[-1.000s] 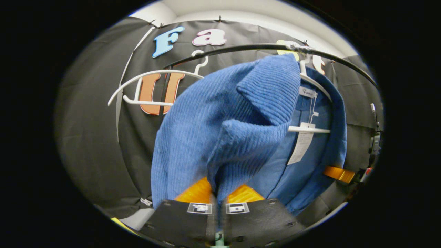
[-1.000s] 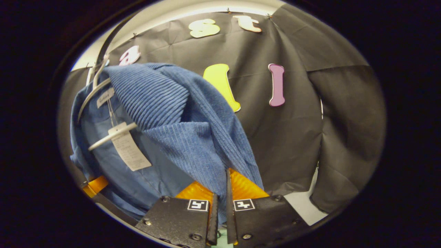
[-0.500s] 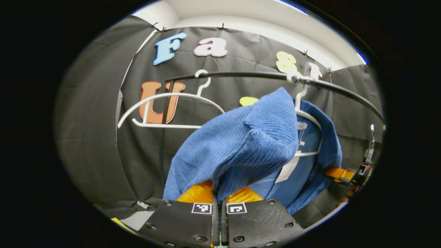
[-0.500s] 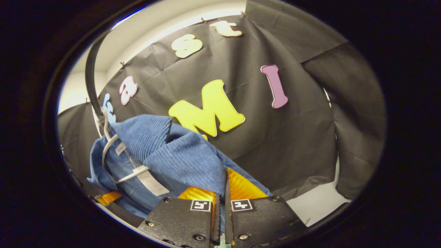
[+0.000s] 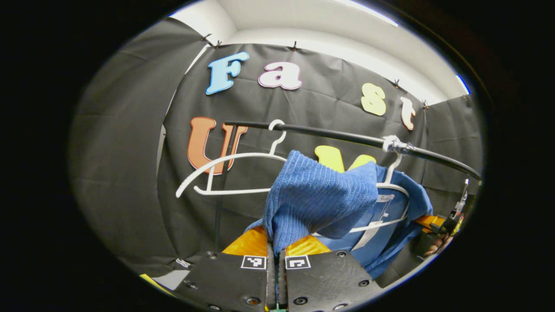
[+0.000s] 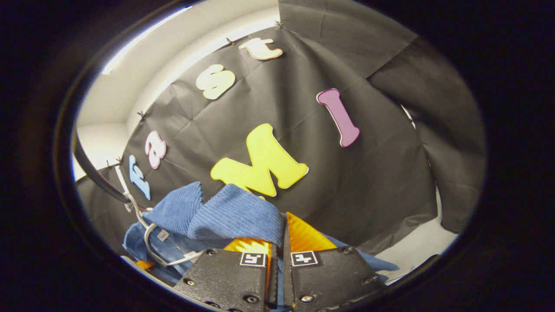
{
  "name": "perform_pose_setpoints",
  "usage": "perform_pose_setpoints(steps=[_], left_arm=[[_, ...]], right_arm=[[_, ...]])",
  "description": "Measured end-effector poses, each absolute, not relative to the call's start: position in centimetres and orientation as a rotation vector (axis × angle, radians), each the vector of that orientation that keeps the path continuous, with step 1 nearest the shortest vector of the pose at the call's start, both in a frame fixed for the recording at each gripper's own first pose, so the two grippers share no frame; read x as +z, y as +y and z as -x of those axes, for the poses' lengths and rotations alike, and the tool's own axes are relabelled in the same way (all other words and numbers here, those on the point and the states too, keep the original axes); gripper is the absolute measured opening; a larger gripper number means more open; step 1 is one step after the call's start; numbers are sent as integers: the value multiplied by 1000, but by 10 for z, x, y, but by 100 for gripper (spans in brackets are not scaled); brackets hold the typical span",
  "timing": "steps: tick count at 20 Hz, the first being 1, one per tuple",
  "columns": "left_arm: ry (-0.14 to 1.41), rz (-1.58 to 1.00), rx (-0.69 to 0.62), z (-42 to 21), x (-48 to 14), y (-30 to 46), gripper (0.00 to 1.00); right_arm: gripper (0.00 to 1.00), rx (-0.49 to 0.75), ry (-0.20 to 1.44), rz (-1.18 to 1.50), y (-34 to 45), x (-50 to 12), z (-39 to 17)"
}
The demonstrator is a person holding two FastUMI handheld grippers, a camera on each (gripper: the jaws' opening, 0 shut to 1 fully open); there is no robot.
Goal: Grasp the clothes on the hanger with both hands and then place them into the laundry hamper below.
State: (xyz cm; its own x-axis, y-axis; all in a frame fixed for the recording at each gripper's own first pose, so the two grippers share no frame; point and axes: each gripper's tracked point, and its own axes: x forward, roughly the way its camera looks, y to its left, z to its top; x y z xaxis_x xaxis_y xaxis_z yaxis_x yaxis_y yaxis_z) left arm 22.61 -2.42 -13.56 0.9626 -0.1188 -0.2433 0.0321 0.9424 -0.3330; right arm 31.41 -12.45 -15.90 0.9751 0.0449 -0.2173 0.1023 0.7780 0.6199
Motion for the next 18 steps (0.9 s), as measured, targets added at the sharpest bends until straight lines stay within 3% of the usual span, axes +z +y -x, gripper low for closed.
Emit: perform_pose_setpoints(steps=[1, 6, 7, 9, 10, 18], left_arm=[[267, 340, -75, -228, -133, -21, 5], [254, 337, -62, -243, -115, 3, 2], [256, 323, -60, -247, -114, 7, 6], [260, 299, -73, -250, -111, 9, 2], [266, 296, -85, -252, -111, 9, 6], [305, 284, -146, -270, -110, 28, 2]], right_arm=[[8, -29, 226, -688, -126, -157, -318], [8, 20, 251, -751, -132, -148, -337], [8, 32, 259, -753, -133, -147, -340], [8, 54, 271, -738, -136, -144, -345], [8, 64, 270, -735, -138, -142, -350], [8, 124, 314, -693, -135, -136, -382]])
